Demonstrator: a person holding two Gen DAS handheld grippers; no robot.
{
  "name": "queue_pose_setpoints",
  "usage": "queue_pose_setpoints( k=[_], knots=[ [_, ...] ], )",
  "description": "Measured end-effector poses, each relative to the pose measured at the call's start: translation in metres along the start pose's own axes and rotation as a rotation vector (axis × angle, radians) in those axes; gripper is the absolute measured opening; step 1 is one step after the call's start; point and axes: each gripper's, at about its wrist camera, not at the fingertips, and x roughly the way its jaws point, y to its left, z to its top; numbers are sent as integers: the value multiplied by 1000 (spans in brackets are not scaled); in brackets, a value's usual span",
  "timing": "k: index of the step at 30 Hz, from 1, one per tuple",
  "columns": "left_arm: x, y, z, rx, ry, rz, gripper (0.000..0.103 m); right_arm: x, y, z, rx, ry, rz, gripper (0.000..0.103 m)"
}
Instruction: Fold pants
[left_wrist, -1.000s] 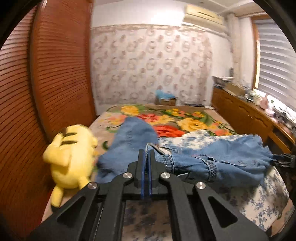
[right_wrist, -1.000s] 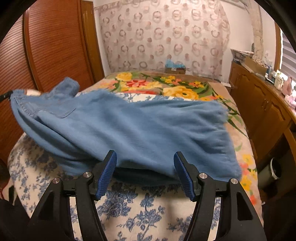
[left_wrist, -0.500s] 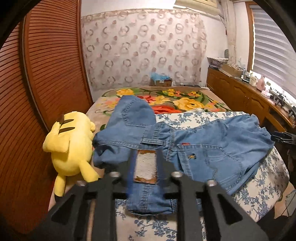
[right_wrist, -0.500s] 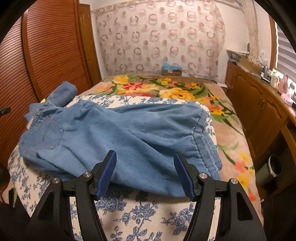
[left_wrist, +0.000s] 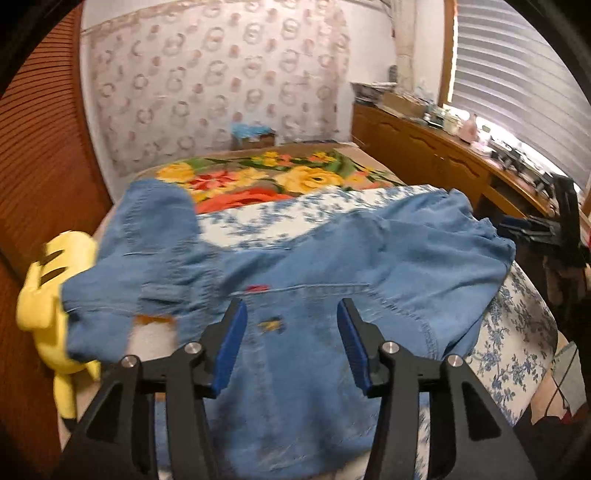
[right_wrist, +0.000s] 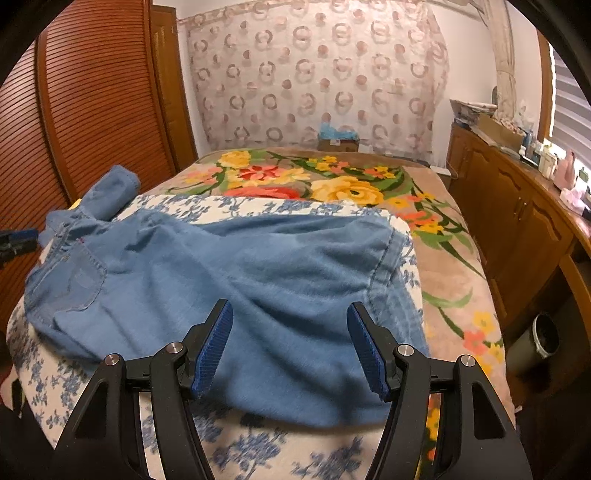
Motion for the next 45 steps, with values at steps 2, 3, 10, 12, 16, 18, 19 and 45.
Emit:
queue_pose_setpoints(
  k=[2, 3, 10, 12, 16, 18, 19, 45],
  knots=[
    [13, -8, 6, 6, 15, -27, 50, 9, -9, 7, 9, 7, -8, 66],
    [18, -12, 9, 12, 17, -34, 50, 13, -13, 9, 12, 12, -11, 66],
    [47, -30, 27, 40, 35, -72, 50, 39, -56, 27, 77, 46, -50, 65],
    [55, -32, 29, 47, 42, -79, 50, 44, -65, 24, 93, 69, -52, 65],
    [73, -40, 30, 59, 58, -98, 50, 49, -71, 14, 105, 109, -43, 60],
    [81, -44, 29, 68, 65, -103, 50, 50, -69, 7, 104, 126, -34, 58],
    [84, -45, 28, 73, 68, -104, 50, 50, -68, 5, 103, 135, -30, 56],
    [66, -23, 23, 5, -30, -24, 50, 53, -49, 149, -27, -136, -155, 4]
  ],
)
